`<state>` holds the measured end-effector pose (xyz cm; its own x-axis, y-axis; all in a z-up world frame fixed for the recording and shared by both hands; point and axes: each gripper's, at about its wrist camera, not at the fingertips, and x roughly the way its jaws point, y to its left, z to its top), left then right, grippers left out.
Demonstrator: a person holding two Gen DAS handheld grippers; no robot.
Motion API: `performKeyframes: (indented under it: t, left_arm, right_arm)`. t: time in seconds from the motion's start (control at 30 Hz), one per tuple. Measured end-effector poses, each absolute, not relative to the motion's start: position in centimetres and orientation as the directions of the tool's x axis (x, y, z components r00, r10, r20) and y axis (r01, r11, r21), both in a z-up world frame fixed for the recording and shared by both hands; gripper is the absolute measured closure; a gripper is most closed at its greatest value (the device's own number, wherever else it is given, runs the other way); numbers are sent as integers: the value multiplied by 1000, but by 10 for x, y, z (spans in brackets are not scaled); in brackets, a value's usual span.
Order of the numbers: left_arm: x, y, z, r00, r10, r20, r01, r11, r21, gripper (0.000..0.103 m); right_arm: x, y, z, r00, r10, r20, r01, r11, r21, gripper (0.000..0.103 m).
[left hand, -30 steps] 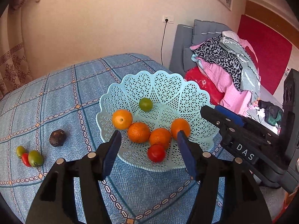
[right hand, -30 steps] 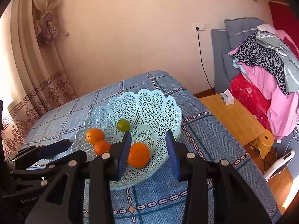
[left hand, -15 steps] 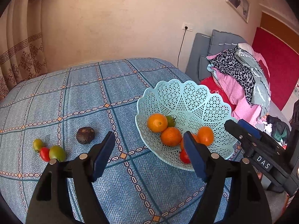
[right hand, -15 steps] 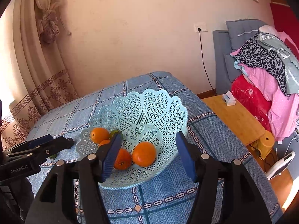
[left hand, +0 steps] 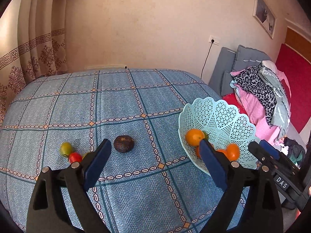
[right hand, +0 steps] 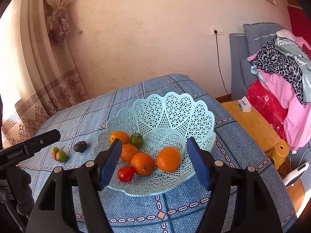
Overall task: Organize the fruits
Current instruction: 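Move both open tools back toward the remaining tomatoes and avocado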
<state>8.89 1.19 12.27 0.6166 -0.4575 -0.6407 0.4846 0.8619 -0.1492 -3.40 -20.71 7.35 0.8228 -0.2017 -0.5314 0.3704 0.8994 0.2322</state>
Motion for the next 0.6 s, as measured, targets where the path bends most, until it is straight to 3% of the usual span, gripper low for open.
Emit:
performKeyframes:
  t: [0.6]
  left_arm:
    - [118,88,114,690,-316,-651,306,943,-134,10]
  right_arm:
    - [-13,-159,79,837,-104,-537,254,943,213,34]
